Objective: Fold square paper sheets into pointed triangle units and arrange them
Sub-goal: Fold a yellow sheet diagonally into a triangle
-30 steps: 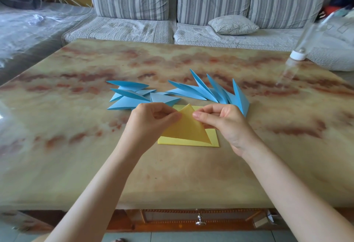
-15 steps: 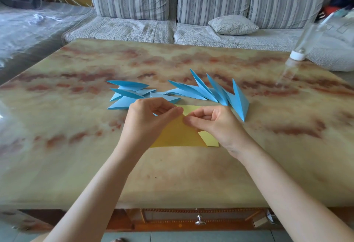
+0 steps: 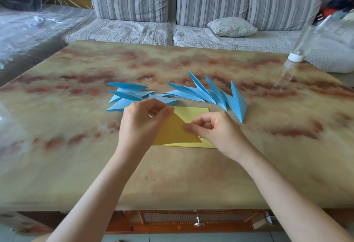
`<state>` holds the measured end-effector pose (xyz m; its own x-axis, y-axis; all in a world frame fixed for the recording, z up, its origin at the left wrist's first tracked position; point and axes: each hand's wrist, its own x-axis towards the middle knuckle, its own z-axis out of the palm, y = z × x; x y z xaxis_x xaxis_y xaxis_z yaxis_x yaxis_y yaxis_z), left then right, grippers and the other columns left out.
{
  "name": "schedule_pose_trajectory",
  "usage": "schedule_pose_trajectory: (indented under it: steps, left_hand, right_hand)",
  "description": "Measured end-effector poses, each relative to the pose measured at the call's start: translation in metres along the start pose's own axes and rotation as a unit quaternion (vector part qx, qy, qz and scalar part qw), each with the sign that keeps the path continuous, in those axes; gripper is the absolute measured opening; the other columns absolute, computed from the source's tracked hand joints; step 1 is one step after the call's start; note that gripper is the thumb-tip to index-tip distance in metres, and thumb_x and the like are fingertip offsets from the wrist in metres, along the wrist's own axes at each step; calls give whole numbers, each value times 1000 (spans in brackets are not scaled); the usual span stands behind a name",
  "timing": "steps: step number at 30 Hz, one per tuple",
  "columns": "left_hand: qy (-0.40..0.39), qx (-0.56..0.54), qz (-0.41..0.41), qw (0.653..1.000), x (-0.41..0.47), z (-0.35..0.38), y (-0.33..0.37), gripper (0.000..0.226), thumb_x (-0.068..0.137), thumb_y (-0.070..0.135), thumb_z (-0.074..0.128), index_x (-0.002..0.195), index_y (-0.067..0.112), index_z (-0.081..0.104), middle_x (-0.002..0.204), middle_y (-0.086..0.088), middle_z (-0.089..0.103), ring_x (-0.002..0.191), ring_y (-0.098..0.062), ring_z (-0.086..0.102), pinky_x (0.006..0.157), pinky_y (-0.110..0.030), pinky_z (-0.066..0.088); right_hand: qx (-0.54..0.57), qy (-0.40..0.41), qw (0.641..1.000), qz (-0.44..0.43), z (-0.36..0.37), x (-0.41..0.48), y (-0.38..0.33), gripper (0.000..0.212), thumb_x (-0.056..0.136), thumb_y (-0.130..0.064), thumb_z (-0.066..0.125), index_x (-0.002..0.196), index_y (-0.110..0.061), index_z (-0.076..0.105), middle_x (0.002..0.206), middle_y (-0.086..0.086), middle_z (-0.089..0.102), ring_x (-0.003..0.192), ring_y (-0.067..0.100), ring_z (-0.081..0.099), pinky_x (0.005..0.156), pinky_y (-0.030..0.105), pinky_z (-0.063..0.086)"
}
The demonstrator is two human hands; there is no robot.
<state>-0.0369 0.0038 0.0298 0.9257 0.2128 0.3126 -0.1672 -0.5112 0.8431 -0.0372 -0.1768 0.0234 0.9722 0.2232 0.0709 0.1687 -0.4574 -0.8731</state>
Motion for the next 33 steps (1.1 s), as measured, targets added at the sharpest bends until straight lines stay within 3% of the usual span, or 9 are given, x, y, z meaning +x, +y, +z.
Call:
schedule_pose_trajectory:
  steps: [3, 5, 8, 22, 27, 33]
  left_hand:
    - [0, 7, -4, 1000, 0, 1, 1, 19, 80, 28, 72, 66, 36, 63, 65, 17, 61, 62, 10, 52, 55, -4, 35]
    - [3, 14, -7, 1000, 1, 1, 0, 17, 81, 29, 71, 68, 35, 63, 66, 18, 60, 63, 9, 53, 55, -4, 35]
    - [9, 26, -6, 1000, 1, 3, -2, 11, 81, 29, 71, 71, 31, 66, 67, 17, 60, 66, 1, 54, 58, -10, 37]
    - [-1, 26, -26, 999, 1, 3, -3, 8, 82, 29, 70, 75, 28, 67, 70, 15, 62, 74, -12, 57, 64, -24, 41]
    - [4, 32, -28, 999, 2, 2, -5, 9, 84, 29, 67, 76, 28, 66, 71, 16, 60, 74, -9, 53, 61, -19, 38]
    - [-21, 44, -34, 998, 3, 4, -7, 9, 85, 31, 67, 78, 26, 66, 73, 15, 59, 74, -10, 53, 61, -18, 38]
  right_hand:
    - [-25, -11, 1000, -3, -1, -2, 0, 32, 87, -41, 64, 74, -13, 71, 65, -5, 71, 60, 9, 48, 60, 26, 35]
    - [-26, -8, 1000, -1, -1, -1, 0, 32, 87, -41, 64, 75, -12, 69, 68, -4, 73, 59, 7, 50, 59, 25, 36]
    - [-47, 5, 999, -6, 0, -2, 0, 33, 86, -41, 65, 75, -10, 67, 66, 0, 73, 43, -1, 45, 48, 11, 29]
    - [-87, 2, 996, -18, -1, -3, 2, 39, 81, -48, 66, 67, -11, 67, 51, -8, 63, 40, 3, 37, 44, 12, 28]
    - [-156, 16, 987, -43, 0, -3, 2, 59, 80, -59, 55, 52, -7, 60, 35, -15, 47, 42, 2, 46, 50, 15, 32]
    - [-174, 25, 983, -50, -3, 1, 12, 62, 73, -66, 51, 52, -9, 60, 36, -12, 46, 41, 5, 43, 47, 17, 29]
